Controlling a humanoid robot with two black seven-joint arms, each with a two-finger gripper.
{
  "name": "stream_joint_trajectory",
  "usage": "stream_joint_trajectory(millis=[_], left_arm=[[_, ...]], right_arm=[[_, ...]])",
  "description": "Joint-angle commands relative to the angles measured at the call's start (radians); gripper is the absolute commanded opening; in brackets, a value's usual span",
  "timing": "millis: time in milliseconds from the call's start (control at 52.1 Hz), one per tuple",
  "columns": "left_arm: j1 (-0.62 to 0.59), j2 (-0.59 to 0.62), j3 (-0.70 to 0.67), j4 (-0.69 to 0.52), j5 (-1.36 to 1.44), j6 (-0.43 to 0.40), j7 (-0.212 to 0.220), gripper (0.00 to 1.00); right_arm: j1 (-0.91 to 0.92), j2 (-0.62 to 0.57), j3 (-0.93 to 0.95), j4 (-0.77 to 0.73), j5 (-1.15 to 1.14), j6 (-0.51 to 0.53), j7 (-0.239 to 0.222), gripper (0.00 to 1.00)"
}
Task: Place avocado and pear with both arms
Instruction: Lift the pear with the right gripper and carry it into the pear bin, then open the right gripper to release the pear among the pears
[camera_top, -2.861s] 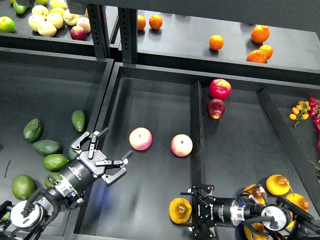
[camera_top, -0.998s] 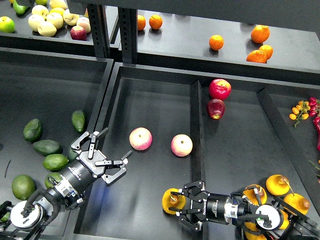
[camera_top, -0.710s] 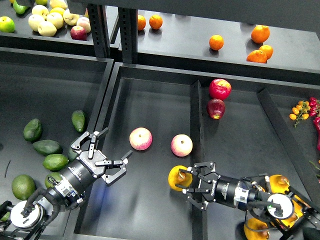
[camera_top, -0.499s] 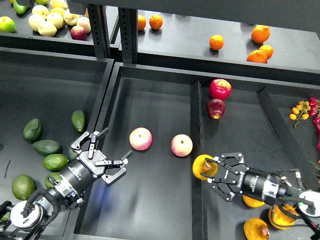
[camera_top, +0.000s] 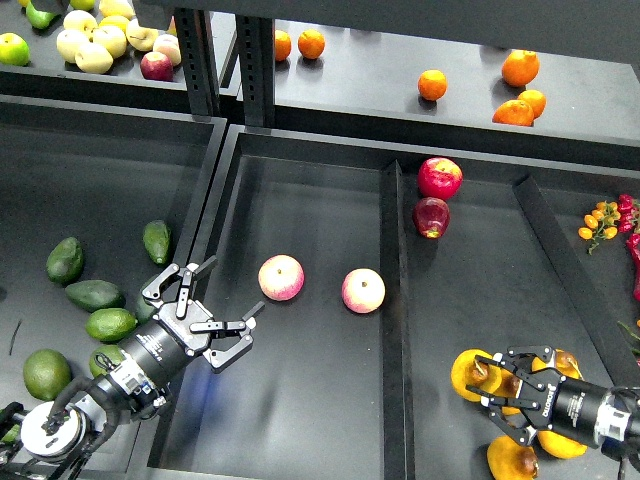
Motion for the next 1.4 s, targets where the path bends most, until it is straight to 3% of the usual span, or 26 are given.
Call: stream_joint_trajectory(millis=[0, 768, 941, 1094, 1382], left_arm=[[0.000, 0.000, 0.000, 0.000, 0.000, 0.000, 0.000, 0.99], [0.000, 0.000, 0.000, -0.002, 0.000, 0.000, 0.000, 0.99], [0.000, 0.000, 0.000, -0.002, 0.000, 0.000, 0.000, 0.99], [0.000, 0.000, 0.000, -0.002, 0.000, 0.000, 0.000, 0.99], [0.000, 0.000, 0.000, -0.002, 0.000, 0.000, 0.000, 0.99]], right_arm=[[-0.010, 0.034, -0.003, -0.018, -0.015, 0.000, 0.000, 0.16], [-0.062, 0.106, -0.003, -0.079, -0.092, 0.000, 0.000, 0.23], [-0.064, 0.106, -0.003, -0.084, -0.105, 0.000, 0.000, 0.28], [-0.067, 0.108, -0.003, -0.094, -0.130, 0.000, 0.000, 0.40], [-0.065, 0.108, -0.003, -0.098, -0.130, 0.000, 0.000, 0.45]])
